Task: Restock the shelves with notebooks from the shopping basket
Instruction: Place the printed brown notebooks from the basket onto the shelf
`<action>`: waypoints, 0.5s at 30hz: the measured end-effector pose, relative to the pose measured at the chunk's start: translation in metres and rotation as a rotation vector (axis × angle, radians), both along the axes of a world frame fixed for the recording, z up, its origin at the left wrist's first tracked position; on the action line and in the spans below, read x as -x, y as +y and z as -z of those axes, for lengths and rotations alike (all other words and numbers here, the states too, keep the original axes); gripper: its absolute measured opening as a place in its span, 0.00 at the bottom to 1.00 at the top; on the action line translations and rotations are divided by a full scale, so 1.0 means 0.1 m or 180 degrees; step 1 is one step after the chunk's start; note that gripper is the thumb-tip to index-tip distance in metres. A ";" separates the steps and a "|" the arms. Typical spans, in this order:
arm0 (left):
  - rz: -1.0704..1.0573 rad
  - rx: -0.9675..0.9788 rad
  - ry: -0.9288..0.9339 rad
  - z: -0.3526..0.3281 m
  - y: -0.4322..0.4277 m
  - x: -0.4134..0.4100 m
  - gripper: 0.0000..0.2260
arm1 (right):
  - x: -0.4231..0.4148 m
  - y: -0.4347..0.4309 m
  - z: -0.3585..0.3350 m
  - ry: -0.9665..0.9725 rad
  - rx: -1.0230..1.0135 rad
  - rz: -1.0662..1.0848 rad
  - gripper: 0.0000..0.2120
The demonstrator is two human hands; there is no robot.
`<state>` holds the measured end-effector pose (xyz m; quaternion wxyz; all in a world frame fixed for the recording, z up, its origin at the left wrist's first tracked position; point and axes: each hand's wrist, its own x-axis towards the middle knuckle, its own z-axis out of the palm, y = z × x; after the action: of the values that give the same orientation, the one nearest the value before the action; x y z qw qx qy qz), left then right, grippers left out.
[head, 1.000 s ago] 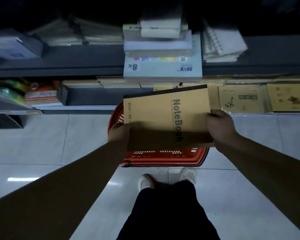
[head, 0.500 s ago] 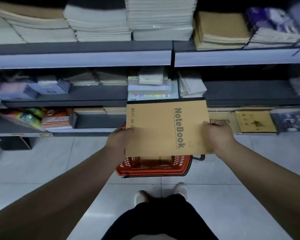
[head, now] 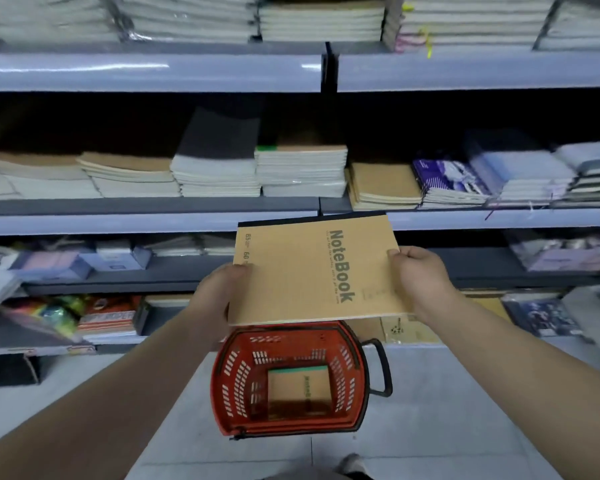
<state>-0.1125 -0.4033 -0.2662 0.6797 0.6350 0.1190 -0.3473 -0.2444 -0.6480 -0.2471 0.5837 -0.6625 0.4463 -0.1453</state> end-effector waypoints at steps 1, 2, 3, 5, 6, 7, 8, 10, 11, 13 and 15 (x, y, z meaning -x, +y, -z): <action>0.0017 0.0096 -0.0040 -0.08 -0.02 -0.02 0.08 | -0.01 -0.01 -0.07 -0.0055 0.0013 -0.0011 0.12; 0.0045 0.0196 -0.0060 -0.16 -0.03 -0.03 0.08 | -0.01 -0.03 -0.15 -0.0096 0.0029 -0.0027 0.12; 0.0065 0.0294 -0.0068 -0.24 -0.04 -0.04 0.08 | -0.02 -0.04 -0.23 -0.0134 0.0037 -0.0036 0.12; 0.0117 0.0494 -0.0079 -0.38 -0.05 -0.09 0.11 | -0.02 -0.08 -0.37 -0.0219 0.0062 -0.0058 0.11; 0.0134 0.0575 -0.0098 -0.45 -0.06 -0.11 0.12 | -0.02 -0.10 -0.44 -0.0256 0.0092 -0.0065 0.12; 0.0142 0.0649 -0.0129 -0.51 -0.07 -0.13 0.13 | -0.01 -0.12 -0.53 -0.0302 0.0131 -0.0079 0.12; 0.0145 0.0709 -0.0154 -0.58 -0.07 -0.16 0.13 | 0.00 -0.13 -0.60 -0.0343 0.0172 -0.0105 0.13; 0.0167 0.0815 -0.0175 -0.72 -0.09 -0.18 0.14 | -0.01 -0.18 -0.74 -0.0398 0.0267 -0.0205 0.10; 0.0166 0.0870 -0.0202 -0.78 -0.10 -0.19 0.14 | -0.01 -0.19 -0.81 -0.0403 0.0302 -0.0261 0.08; 0.0115 0.0965 -0.0336 -0.90 -0.12 -0.23 0.14 | -0.04 -0.22 -0.96 -0.0414 0.0369 -0.0341 0.08; 0.0064 0.1057 -0.0444 -1.04 -0.15 -0.26 0.13 | -0.08 -0.23 -1.11 -0.0454 0.0468 -0.0386 0.08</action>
<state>-0.0864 -0.4185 -0.1626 0.7783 0.5377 0.0063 -0.3241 -0.2368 -0.6712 -0.1365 0.5716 -0.7173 0.3509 -0.1889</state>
